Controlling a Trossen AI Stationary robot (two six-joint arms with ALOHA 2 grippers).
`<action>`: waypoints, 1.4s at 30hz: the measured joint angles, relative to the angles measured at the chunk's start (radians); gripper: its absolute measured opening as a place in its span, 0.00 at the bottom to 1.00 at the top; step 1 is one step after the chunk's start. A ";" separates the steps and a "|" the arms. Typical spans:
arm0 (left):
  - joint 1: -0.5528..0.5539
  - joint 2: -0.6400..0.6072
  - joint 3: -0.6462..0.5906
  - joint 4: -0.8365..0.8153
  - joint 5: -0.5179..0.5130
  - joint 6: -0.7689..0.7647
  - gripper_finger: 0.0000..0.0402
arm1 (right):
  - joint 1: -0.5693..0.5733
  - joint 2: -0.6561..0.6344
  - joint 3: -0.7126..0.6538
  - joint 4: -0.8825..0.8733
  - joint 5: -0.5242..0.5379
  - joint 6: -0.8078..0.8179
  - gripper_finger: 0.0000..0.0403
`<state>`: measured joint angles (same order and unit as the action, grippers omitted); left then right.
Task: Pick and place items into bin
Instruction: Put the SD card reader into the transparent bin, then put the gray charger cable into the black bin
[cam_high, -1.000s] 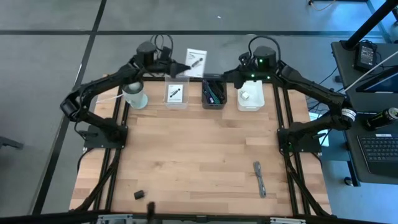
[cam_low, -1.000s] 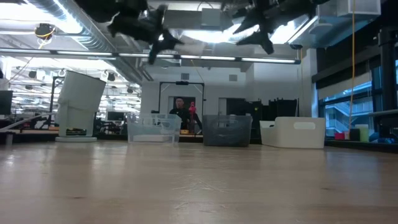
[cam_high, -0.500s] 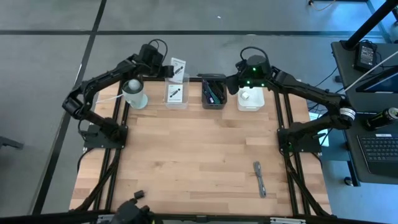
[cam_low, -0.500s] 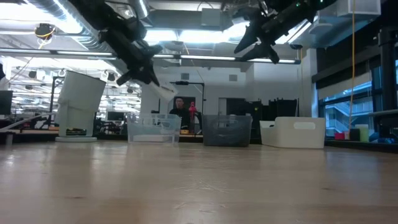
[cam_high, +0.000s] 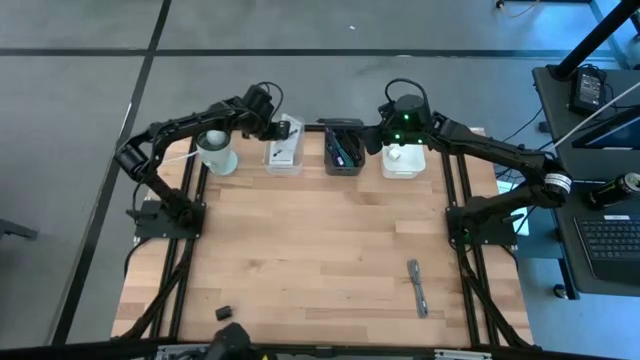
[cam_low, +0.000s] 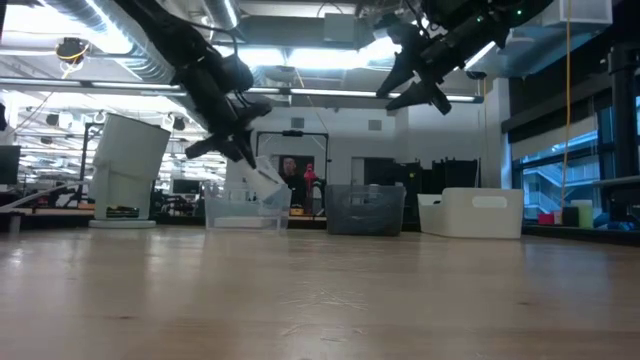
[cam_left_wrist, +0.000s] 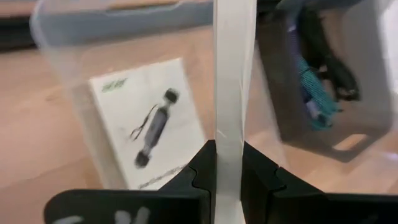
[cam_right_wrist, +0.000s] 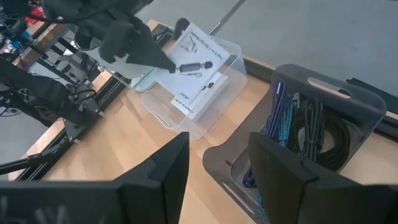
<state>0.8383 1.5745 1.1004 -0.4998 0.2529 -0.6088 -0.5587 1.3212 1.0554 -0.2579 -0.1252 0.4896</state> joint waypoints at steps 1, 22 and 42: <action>-0.001 0.000 0.000 -0.017 -0.012 -0.003 0.09 | 0.000 0.000 0.000 0.002 0.000 0.000 0.41; -0.033 0.000 0.000 -0.049 -0.049 -0.103 0.16 | 0.000 0.000 0.000 0.001 -0.007 -0.027 0.41; -0.030 0.000 0.000 -0.049 -0.121 -0.095 0.26 | 0.006 0.000 0.000 0.000 -0.007 -0.024 0.41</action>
<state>0.8078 1.5745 1.1004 -0.5488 0.1318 -0.7040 -0.5525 1.3212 1.0554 -0.2577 -0.1320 0.4656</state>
